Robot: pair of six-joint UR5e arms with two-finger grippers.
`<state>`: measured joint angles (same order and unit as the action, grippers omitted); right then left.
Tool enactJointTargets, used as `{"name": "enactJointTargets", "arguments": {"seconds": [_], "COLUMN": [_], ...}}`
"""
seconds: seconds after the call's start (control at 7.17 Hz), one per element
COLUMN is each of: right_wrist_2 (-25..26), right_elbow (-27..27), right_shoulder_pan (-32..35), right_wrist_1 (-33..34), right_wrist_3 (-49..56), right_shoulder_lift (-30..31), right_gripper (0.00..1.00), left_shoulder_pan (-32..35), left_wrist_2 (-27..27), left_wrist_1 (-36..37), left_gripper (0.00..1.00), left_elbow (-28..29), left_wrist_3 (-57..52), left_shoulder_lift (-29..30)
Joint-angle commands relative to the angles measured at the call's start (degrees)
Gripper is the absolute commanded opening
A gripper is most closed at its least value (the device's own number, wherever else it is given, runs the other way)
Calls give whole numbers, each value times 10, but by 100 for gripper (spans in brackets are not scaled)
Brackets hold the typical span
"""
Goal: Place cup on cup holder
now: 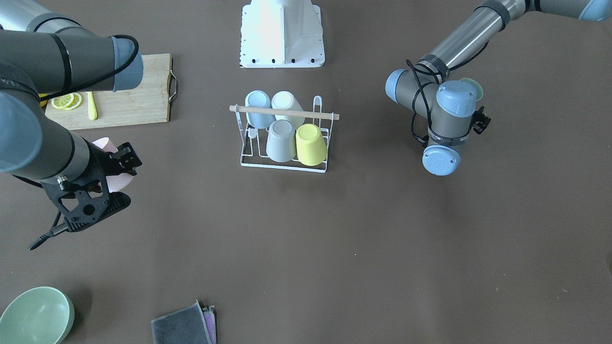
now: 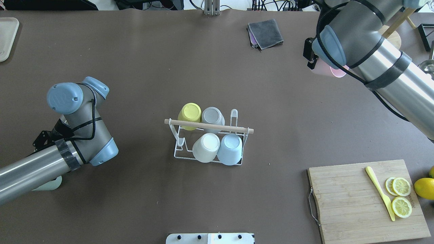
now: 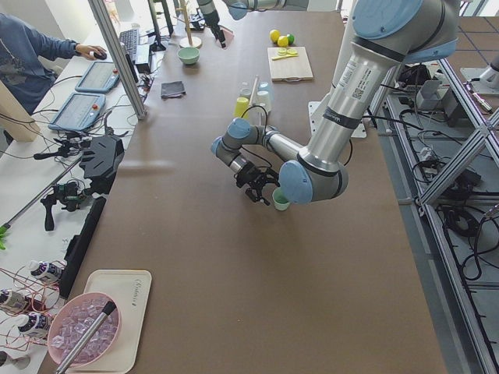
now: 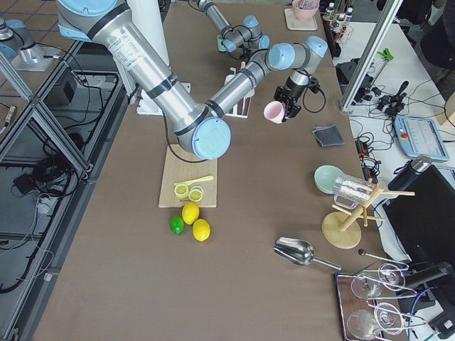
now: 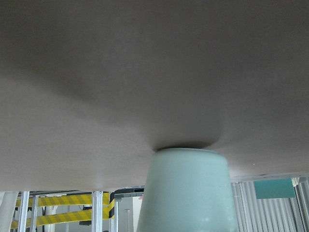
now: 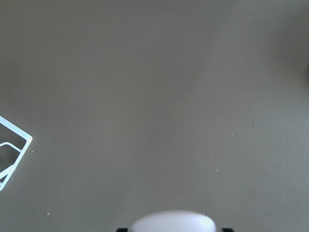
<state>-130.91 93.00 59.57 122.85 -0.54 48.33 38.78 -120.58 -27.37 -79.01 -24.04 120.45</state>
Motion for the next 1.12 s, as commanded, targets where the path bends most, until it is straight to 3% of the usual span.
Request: {"name": "enactJointTargets", "arguments": {"seconds": [0.0, 0.98], "right_wrist_2": [-1, -3], "right_elbow": [72, 85], "right_shoulder_pan": [6, 15], "right_wrist_1": [-59, -76], "right_wrist_3": [-72, -98], "right_shoulder_lift": [21, 26], "right_gripper": [0, 0], "left_shoulder_pan": [-3, -17], "left_wrist_2": [-5, -6], "left_wrist_1": [4, 19], "left_gripper": [96, 90], "left_elbow": [-1, -19], "left_wrist_3": [-1, -5], "left_shoulder_lift": [0, -25]}}
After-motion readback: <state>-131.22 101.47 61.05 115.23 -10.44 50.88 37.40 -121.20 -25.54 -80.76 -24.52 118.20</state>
